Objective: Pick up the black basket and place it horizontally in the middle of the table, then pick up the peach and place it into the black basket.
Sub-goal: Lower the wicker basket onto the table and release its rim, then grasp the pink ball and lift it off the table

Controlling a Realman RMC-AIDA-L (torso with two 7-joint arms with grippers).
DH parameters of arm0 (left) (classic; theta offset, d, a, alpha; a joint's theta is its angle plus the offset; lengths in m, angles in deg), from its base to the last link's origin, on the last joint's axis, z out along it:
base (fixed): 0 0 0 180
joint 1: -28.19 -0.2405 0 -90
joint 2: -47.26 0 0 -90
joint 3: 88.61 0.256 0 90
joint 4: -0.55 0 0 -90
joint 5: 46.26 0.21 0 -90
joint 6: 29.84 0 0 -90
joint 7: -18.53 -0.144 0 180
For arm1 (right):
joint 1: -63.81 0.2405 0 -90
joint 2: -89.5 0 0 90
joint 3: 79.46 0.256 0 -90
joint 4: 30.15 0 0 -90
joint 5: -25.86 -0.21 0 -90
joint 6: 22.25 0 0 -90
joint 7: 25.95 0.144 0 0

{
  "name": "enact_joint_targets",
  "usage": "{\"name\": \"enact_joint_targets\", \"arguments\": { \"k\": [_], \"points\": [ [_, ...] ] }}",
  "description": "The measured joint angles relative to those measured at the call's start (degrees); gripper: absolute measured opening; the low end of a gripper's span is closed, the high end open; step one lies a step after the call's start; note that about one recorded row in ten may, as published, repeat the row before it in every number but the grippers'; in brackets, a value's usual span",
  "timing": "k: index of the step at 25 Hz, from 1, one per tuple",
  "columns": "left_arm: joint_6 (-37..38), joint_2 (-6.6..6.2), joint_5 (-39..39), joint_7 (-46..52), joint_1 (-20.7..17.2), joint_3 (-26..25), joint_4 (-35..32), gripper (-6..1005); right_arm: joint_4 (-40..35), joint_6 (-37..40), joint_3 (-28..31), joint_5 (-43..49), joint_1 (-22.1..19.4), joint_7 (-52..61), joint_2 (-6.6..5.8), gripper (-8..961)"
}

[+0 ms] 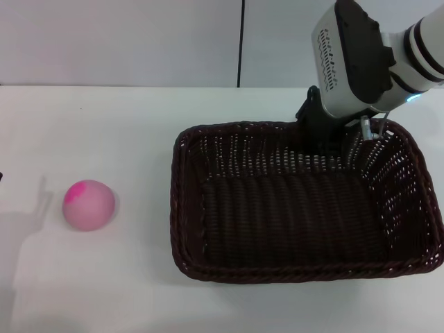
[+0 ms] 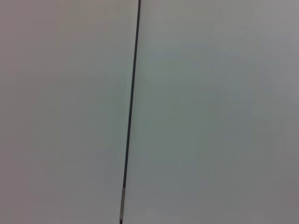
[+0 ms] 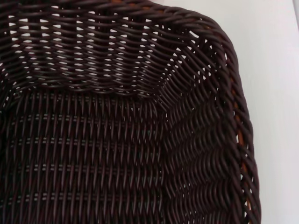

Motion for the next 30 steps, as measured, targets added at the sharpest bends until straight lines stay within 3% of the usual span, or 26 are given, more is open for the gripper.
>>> {"name": "enact_joint_targets", "arguments": {
  "k": [3, 9, 13, 19, 22, 23, 24, 27, 28, 30],
  "points": [
    [0.0, 0.00, 0.0, 0.1, 0.0, 0.0, 0.0, 793, 0.2, -0.5, -0.9, 0.1, -0.2, 2.0, 0.06, 182],
    [-0.1, -0.09, 0.0, 0.7, 0.3, 0.0, 0.0, 791, -0.7, -0.1, -0.9, 0.3, -0.6, 3.8, 0.09, 310],
    [-0.3, -0.29, 0.0, 3.6, 0.2, 0.0, -0.1, 789, -6.0, 1.3, -0.8, 0.1, -2.8, 5.6, 0.09, 395],
    [-0.2, -0.48, -0.1, 12.6, -0.2, 0.5, -3.3, 787, -16.5, 5.1, -1.0, -0.1, -6.9, 9.2, 0.09, 654],
    [0.1, -0.57, 0.0, 19.6, 0.6, 4.1, -8.4, 786, -23.2, 7.8, -0.6, -1.5, -9.8, 11.5, 0.09, 756],
    [0.3, -0.63, 0.1, 24.2, 1.1, 7.0, -12.4, 786, -28.4, 9.6, 0.7, -4.5, -12.7, 12.2, 0.09, 756],
    [0.3, -0.63, 0.1, 24.2, 1.1, 7.0, -12.4, 786, -28.4, 9.6, 0.7, -4.5, -12.7, 12.2, 0.09, 756],
    [0.5, -0.69, 0.1, 33.9, 1.9, 12.2, -21.0, 785, -35.3, 11.9, 4.7, -12.1, -17.5, 12.3, 0.11, 756],
    [0.8, -0.69, 0.2, 39.4, 2.0, 15.7, -26.7, 784, -38.4, 13.0, 8.6, -19.7, -21.4, 12.1, 0.18, 756],
    [0.9, -0.69, 0.2, 41.2, 2.0, 17.1, -28.8, 784, -39.3, 13.4, 10.6, -24.0, -23.4, 11.7, 0.23, 756]
  ]
}}
